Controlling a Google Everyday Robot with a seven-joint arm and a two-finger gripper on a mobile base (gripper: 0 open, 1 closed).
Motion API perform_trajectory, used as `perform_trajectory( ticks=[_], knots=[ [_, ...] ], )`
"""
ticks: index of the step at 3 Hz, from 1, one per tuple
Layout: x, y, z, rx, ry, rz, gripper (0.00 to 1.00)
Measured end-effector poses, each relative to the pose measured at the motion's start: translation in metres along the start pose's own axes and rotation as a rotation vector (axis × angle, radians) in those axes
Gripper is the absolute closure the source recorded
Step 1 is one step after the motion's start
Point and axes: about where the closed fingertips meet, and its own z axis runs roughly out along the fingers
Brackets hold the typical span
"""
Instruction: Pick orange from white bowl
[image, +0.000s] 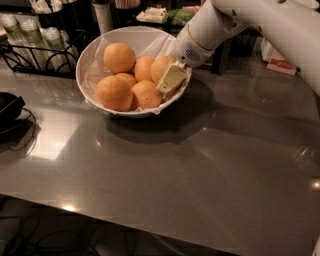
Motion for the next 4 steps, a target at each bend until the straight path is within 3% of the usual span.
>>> perform_trajectory(
  ticks=[1, 2, 4],
  knots=[
    [0.0, 0.0, 0.0, 0.0, -0.001, 0.0, 0.89],
    [-0.018, 0.002, -0.014, -0.001, -0.057, -0.042, 1.0],
    [-0.063, 0.027, -0.063, -0.012, -0.239, -0.148, 1.0]
  ],
)
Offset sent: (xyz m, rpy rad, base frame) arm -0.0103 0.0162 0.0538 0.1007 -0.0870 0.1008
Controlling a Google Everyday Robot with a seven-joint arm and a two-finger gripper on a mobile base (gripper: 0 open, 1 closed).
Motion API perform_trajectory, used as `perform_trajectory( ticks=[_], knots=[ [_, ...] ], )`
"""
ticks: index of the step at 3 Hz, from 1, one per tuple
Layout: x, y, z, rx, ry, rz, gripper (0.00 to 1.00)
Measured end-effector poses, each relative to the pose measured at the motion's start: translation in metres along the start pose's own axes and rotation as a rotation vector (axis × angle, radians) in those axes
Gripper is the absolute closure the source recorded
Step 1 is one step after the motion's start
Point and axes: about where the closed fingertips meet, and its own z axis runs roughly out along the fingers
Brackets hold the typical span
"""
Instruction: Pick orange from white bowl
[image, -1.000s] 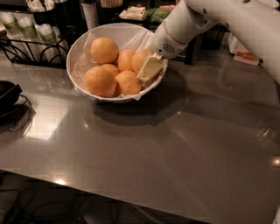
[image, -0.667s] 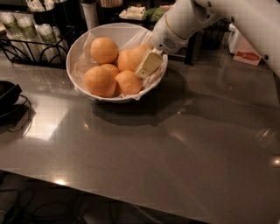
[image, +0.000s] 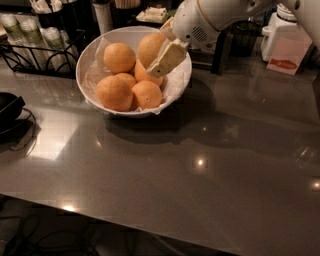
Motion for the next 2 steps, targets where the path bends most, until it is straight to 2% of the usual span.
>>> perform_trajectory(
  ticks=[1, 2],
  knots=[
    [-0.0126, 0.0145, -0.0142, -0.026, -0.079, -0.014, 1.0],
    [-0.0138, 0.0153, -0.0145, -0.028, -0.085, -0.013, 1.0]
  ],
)
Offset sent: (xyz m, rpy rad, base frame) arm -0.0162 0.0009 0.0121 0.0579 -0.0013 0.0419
